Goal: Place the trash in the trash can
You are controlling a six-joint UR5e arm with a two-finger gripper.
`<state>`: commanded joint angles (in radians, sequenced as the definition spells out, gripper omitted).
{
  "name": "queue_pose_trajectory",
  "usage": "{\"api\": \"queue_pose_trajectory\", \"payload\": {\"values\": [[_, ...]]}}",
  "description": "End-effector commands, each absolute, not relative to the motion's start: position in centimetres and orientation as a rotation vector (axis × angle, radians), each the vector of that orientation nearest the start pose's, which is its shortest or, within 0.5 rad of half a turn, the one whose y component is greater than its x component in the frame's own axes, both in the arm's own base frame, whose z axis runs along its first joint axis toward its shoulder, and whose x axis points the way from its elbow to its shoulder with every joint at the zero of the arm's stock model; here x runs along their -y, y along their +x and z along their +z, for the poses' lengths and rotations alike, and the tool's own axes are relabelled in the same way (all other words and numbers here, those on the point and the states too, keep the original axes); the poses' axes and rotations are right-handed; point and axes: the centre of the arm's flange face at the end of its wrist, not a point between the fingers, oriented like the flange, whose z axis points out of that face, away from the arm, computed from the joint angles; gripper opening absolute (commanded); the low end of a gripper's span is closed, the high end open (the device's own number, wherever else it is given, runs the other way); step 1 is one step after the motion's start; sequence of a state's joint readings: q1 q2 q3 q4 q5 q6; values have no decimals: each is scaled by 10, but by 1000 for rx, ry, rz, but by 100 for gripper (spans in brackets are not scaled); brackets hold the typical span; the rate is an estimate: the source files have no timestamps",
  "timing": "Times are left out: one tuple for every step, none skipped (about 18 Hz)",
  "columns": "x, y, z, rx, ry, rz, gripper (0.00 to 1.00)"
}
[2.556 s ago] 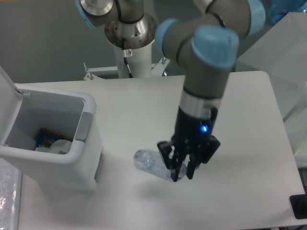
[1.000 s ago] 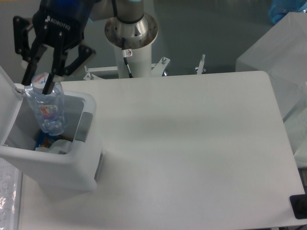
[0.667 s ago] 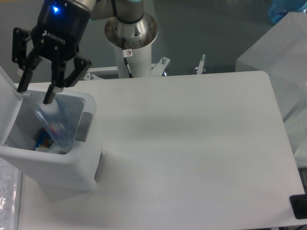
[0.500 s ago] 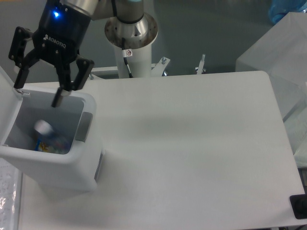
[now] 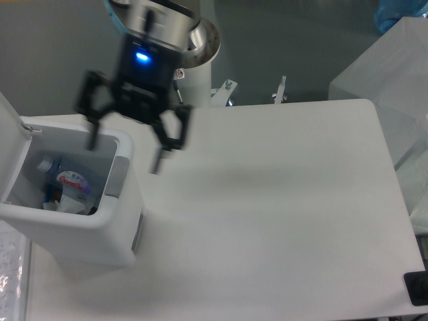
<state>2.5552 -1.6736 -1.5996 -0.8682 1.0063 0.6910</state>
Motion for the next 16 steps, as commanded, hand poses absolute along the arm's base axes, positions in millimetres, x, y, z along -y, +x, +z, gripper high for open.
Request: {"api": "queue_pose_trajectory", "payload": {"values": [[-449,-383,499,99,-2385,93,100],[-436,-397,485,41,-2406,121,100],[-428,-412,468,-14,-2427,138,100],[-425,-425,447,-64,-2460,146,100],[-424,-433,428,-112,-2503,160,100],[-421,-438,414,-159,-2559,191,100],[-415,-442,396,-209,-2626,220,100],[-410,-445,384,-271,-2681,253,100],[-406,-449,380,-340,-2712,285,100],[-405,-455,371,-384,-2736,292,100],[-406,-461,363,-409,-2755,291,100],[-407,-469,354,-412,-2783,291,100],[-407,-478,350,-414,-2830,310,100],[-408,-489,348,-435,-2888,343,100],[-412,-495,334,-448,-2930,328,100],[-419,-496,323,-468,-2952,309,100]]}}
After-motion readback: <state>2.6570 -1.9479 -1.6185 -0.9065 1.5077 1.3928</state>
